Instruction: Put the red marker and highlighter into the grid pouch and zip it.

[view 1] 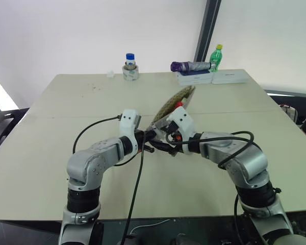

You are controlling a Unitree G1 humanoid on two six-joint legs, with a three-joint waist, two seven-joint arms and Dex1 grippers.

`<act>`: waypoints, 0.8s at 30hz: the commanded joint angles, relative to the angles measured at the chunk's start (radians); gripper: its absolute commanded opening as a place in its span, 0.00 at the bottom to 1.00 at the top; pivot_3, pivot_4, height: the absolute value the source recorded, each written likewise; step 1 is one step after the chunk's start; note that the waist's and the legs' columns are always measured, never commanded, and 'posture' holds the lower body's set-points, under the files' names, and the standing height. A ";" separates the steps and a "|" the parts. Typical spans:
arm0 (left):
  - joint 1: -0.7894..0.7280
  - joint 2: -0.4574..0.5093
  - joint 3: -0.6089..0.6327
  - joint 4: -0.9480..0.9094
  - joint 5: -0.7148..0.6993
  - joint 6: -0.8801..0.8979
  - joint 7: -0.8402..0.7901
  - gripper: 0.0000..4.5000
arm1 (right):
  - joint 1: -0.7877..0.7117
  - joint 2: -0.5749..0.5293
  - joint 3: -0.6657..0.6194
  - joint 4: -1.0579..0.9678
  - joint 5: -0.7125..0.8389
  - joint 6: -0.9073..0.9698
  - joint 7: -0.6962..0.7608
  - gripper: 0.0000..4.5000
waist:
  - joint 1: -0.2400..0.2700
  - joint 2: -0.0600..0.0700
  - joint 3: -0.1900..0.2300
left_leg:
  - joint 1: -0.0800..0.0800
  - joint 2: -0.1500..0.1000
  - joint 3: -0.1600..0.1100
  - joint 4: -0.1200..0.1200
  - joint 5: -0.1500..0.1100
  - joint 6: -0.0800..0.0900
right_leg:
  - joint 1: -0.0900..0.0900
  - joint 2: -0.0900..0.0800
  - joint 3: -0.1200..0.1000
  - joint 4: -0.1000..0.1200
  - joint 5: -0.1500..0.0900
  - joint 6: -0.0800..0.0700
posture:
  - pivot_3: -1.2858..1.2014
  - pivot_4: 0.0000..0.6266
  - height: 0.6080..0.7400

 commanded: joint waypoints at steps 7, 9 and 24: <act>0.005 0.046 -0.043 -0.037 -0.002 -0.035 -0.010 0.00 | -0.013 -0.012 -0.044 -0.021 0.011 -0.006 -0.020 0.00 | -0.001 0.000 0.000 | 0.000 0.000 0.000 0.000 0.000 0.000 | 0.000 0.000 0.000 0.000 0.000 0.000 | 0.52 0.24 1.00; 0.021 0.092 -0.074 -0.034 0.020 -0.071 -0.030 0.00 | -0.016 -0.031 -0.061 -0.030 0.016 0.003 -0.016 0.00 | -0.001 0.000 0.000 | 0.000 0.000 0.000 0.000 0.000 0.000 | 0.000 0.000 0.000 0.000 0.000 0.000 | 0.52 0.24 1.00; 0.160 0.497 -0.190 0.079 0.191 -0.446 -0.259 0.00 | -0.044 -0.360 -0.193 0.081 -0.009 -0.062 0.079 0.00 | -0.020 0.000 0.000 | 0.000 0.000 0.000 -0.002 0.000 0.000 | 0.000 0.000 0.000 0.000 0.000 0.000 | 0.52 0.24 1.00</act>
